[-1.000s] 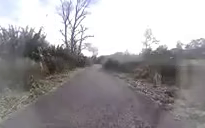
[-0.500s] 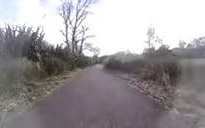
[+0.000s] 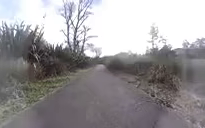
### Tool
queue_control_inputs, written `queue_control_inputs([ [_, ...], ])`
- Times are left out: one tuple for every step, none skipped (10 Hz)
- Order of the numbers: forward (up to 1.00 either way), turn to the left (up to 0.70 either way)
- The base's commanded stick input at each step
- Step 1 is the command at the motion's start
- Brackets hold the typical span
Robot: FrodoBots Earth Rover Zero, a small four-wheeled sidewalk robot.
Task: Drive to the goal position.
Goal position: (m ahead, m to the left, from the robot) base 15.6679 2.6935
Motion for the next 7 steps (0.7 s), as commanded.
queue_control_inputs([
  [0.70, 0.00],
  [0.70, 0.00],
  [0.70, 0.00],
  [0.70, 0.00],
  [0.70, 0.00],
  [0.70, 0.00],
  [0.70, 0.00],
])
